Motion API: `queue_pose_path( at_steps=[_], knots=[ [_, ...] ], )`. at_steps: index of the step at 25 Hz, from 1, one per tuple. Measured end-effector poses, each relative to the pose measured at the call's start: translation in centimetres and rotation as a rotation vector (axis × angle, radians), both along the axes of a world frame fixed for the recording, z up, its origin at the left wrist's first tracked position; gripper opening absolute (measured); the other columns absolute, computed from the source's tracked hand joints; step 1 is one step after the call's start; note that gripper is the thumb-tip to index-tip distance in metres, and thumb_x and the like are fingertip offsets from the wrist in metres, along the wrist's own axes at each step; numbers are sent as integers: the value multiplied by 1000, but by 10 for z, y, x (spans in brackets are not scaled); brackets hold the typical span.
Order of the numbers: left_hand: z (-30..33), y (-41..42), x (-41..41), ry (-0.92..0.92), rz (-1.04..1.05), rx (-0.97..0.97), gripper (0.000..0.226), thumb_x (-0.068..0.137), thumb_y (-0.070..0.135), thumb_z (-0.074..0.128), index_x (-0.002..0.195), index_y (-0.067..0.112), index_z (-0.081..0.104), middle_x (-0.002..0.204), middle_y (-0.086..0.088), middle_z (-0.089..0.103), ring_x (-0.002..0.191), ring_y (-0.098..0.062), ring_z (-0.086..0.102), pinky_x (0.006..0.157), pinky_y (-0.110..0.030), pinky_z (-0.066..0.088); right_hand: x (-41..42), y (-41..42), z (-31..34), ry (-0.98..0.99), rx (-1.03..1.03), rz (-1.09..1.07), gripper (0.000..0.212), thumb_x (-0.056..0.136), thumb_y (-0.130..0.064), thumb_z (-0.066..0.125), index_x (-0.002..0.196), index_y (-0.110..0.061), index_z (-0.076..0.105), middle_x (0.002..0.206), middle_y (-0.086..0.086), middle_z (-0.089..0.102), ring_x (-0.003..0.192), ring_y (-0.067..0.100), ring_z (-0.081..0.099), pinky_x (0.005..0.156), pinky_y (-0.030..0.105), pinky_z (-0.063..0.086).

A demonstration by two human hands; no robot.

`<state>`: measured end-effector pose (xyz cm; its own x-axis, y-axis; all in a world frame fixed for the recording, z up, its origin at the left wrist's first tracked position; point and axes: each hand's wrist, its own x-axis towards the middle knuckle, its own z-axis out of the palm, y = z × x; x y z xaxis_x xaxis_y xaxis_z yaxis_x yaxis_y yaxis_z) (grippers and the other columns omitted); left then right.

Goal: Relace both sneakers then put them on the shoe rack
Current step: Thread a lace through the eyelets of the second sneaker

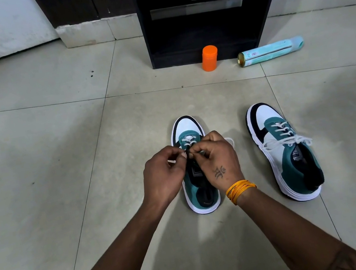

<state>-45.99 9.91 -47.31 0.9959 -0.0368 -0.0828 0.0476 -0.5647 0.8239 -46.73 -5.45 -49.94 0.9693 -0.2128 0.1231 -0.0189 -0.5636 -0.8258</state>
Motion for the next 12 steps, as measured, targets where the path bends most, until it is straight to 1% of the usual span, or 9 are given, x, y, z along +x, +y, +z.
queue_pose_path(
  at_steps=[2, 3, 5, 6, 8, 10, 11, 12],
  knots=[
    [1, 2, 9, -16, -30, 48, 10, 93, 22, 69, 96, 30, 75, 81, 18, 71, 62, 1, 65, 66, -21, 48, -2, 1, -6, -16, 47, 4, 5, 87, -23, 76, 88, -27, 78, 95, -12, 55, 83, 6, 63, 75, 41, 57],
    [1, 3, 15, -28, -52, 43, 11, 92, 19, 70, 92, 29, 75, 77, 18, 70, 60, 0, 64, 66, -23, 50, -4, 2, -8, -27, 59, 8, 5, 87, -25, 75, 90, -28, 78, 96, -12, 55, 84, 6, 63, 75, 42, 57],
    [-1, 5, 24, -26, -85, -6, 13, 90, 14, 73, 85, 25, 75, 70, 14, 69, 58, -10, 67, 64, -31, 56, -8, 3, -7, -49, 82, 10, 8, 88, -28, 73, 94, -29, 78, 98, -12, 55, 87, 7, 63, 76, 42, 57],
    [-3, 7, 27, -8, -89, -24, 14, 91, 13, 74, 82, 24, 75, 68, 11, 69, 57, -15, 68, 62, -35, 58, -11, 3, -5, -62, 92, 13, 10, 87, -29, 73, 96, -29, 78, 101, -12, 56, 90, 6, 63, 78, 41, 57],
    [-9, 9, 29, -2, -93, -6, 15, 92, 12, 72, 81, 22, 73, 65, 10, 67, 59, -16, 67, 65, -37, 58, -20, 3, -3, -87, 87, 8, 19, 83, -27, 76, 102, -30, 77, 109, -13, 54, 97, 6, 63, 82, 34, 57],
    [-14, 13, 24, -57, -110, 61, 18, 94, 11, 66, 81, 23, 66, 69, 12, 65, 67, -15, 64, 70, -37, 55, -33, 4, -4, -108, 30, -45, 24, 78, -21, 79, 99, -28, 71, 108, -11, 53, 91, 7, 61, 78, 33, 56],
    [-18, 19, 21, -94, -137, 147, 15, 94, 13, 62, 84, 23, 63, 75, 10, 64, 72, -17, 62, 71, -38, 54, -39, 6, -7, -121, 13, -83, 23, 77, -17, 79, 95, -26, 68, 104, -10, 55, 86, 8, 61, 75, 35, 56],
    [-20, 27, 20, -111, -179, 298, 9, 93, 17, 57, 88, 22, 61, 83, 7, 65, 77, -22, 62, 71, -39, 53, -43, 7, -10, -135, 16, -118, 22, 77, -14, 79, 92, -23, 66, 99, -9, 57, 83, 8, 61, 74, 38, 55]
  ],
)
